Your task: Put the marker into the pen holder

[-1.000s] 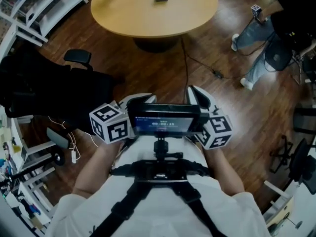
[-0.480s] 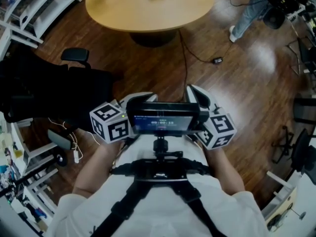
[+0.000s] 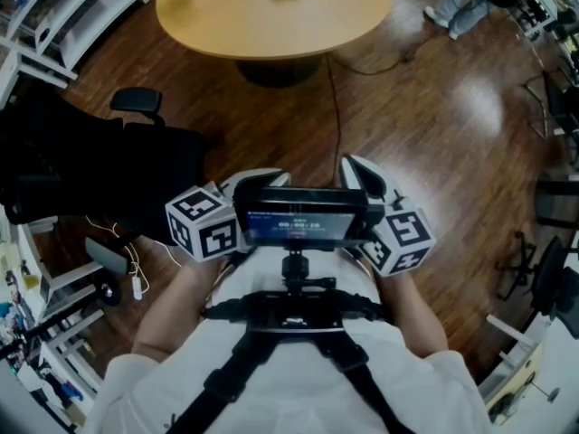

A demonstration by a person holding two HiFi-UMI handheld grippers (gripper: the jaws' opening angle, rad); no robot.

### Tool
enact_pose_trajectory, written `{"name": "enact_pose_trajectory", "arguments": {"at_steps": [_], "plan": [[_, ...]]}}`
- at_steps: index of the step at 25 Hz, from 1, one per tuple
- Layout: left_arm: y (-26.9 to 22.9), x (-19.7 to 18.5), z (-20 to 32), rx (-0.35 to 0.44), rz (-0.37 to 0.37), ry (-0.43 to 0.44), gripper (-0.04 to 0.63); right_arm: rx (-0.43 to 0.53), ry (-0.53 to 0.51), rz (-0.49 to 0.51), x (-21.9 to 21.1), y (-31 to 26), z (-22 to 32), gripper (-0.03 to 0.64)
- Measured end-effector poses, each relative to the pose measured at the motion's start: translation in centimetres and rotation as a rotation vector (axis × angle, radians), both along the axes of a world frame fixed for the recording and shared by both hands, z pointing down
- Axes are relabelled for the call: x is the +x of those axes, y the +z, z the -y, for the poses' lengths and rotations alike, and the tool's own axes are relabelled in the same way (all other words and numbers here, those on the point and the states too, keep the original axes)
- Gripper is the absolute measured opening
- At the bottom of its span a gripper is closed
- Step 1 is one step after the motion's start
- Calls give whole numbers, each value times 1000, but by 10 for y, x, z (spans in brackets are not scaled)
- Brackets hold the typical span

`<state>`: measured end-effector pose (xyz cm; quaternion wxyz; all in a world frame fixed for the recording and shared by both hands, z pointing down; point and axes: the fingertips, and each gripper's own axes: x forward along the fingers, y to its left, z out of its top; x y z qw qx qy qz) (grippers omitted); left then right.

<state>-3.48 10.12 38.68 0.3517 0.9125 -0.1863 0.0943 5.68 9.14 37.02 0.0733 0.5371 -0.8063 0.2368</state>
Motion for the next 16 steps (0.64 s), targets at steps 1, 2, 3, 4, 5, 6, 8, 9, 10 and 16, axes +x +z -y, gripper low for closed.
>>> {"name": "enact_pose_trajectory", "arguments": {"at_steps": [1,2,3,4,5,6,8,9,10,16], "plan": [[0,0,0,2,1,1,-5,2,-2,-7,1,1,0,-9],[-1,0,1,5,1,1,-5,5,-4,-12,1,1,0,-9],[-1,0,1,7,2,1,-5,6,-5,-14,1,1,0,-9],[-2,-1,0,9,3,2,-5,7,-6,-14,1,1,0,-8],[-2,-1,0,11,4,3,-5,7,-6,-13,0,1,-1,-8],[-2,-1,-1,12,5,4,-5,8,-6,-13,0,1,-1,-9],[-1,-2,-3,13,10,7,-5,9,-8,-13,0,1,-2,-8],[-1,-1,-3,12,11,8,-5,8,-10,-14,-1,1,-3,-9],[-1,-1,-3,11,13,9,-5,7,-11,-15,0,2,-3,-8],[3,2,-2,5,14,14,-5,0,-11,-16,2,6,-2,-8]]}}
